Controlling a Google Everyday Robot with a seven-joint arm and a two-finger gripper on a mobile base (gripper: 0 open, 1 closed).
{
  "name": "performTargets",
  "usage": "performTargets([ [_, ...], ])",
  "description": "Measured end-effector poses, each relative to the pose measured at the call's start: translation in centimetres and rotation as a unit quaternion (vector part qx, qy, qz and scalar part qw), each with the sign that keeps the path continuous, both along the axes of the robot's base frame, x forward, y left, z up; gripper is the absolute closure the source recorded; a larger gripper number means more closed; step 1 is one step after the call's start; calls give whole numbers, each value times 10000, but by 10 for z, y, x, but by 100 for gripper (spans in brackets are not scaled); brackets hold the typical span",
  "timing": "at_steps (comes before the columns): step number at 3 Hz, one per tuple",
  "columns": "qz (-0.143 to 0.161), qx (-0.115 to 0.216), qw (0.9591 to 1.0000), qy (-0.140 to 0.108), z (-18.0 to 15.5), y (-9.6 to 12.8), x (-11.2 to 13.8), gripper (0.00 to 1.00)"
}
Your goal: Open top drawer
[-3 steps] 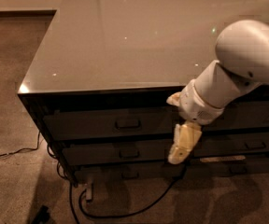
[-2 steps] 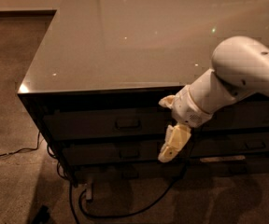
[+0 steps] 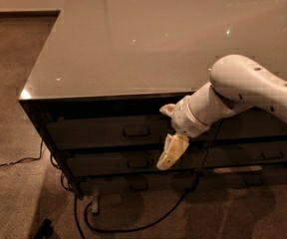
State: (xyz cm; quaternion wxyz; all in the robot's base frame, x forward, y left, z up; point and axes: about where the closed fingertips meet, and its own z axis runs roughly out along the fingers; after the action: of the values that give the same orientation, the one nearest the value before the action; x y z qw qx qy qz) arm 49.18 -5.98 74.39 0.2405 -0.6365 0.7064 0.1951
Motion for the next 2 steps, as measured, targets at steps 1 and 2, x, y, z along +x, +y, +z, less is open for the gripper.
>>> performTargets([
  [1,-8,-211,9996,-201,-6,9,19,0],
  [2,54,-640,9970,-427,-9,17,34,0],
])
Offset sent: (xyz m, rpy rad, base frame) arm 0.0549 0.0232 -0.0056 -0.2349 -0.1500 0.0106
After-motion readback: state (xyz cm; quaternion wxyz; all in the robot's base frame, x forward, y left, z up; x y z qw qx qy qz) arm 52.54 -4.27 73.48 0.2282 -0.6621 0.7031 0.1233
